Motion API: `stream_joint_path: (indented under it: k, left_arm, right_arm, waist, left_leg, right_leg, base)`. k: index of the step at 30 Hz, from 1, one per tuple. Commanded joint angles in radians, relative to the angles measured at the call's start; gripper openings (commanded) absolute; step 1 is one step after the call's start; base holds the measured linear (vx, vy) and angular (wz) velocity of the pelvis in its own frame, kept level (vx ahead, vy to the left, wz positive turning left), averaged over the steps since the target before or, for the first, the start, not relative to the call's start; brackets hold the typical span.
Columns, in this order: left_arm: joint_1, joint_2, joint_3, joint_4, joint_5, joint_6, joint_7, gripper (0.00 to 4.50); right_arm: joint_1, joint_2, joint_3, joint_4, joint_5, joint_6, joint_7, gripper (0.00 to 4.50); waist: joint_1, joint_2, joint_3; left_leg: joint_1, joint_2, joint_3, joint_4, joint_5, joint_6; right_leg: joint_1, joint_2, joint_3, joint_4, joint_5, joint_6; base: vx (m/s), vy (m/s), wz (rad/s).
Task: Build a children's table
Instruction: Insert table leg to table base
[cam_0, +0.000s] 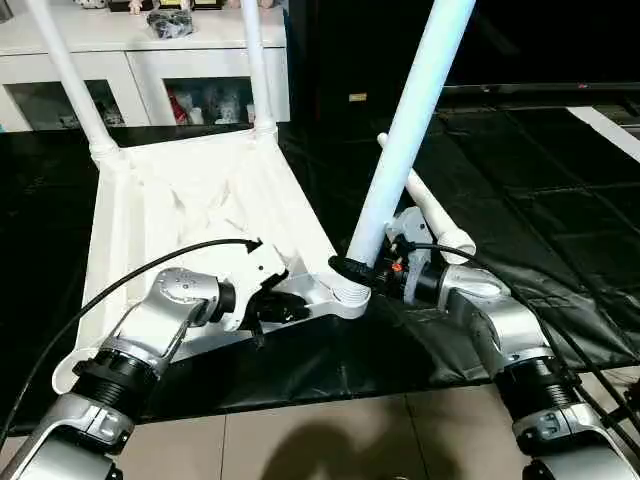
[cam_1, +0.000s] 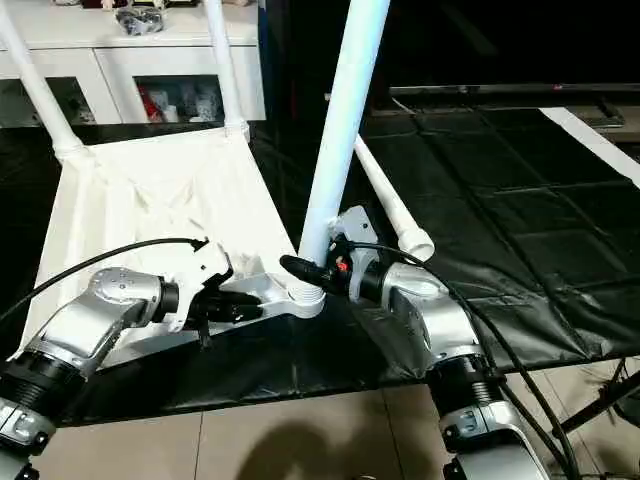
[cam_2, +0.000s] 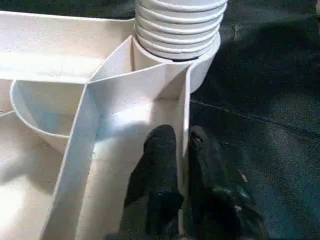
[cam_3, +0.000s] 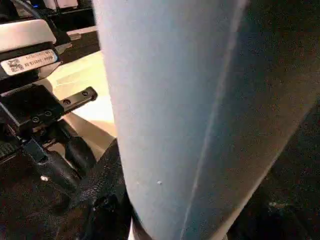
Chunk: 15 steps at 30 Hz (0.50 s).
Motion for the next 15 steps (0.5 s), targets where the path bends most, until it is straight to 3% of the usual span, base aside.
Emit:
stream_joint_path:
  k: [1, 11, 15]
  left_arm:
    - [-0.020, 0.018, 0.021, 0.015, 0.021, 0.018, 0.022, 0.12]
    - [-0.017, 0.024, 0.010, 0.011, 0.020, -0.034, -0.029, 0.00]
    - [-0.019, 0.034, -0.014, 0.016, 0.035, -0.095, -0.069, 0.00]
  right_arm:
    - [0.011, -0.011, 0.020, 0.023, -0.021, 0.024, 0.009, 1.91]
    - [-0.003, -0.018, 0.036, 0.035, -0.034, 0.029, 0.035, 1.91]
    - [-0.039, -0.017, 0.040, 0.069, -0.028, 0.046, 0.061, 1.91]
  waist:
    - [-0.005, 0.011, -0.053]
    - [-0.006, 0.012, -0.052]
    - [-0.005, 0.010, -0.055]
  left_leg:
    - [0.006, -0.013, 0.012, -0.083, -0.422, 0.004]
    - [0.004, -0.013, 0.010, -0.085, -0.429, 0.004]
    - [0.003, -0.011, 0.011, -0.085, -0.413, 0.008]
  right_leg:
    - [0.037, -0.030, 0.023, -0.090, -0.533, -0.109]
    - [0.037, -0.031, 0.022, -0.093, -0.551, -0.099]
    - [0.039, -0.031, 0.026, -0.088, -0.510, -0.117]
  base:
    - [0.000, 0.000, 0.00]
    - [0.000, 0.000, 0.00]
    - [0.000, 0.000, 0.00]
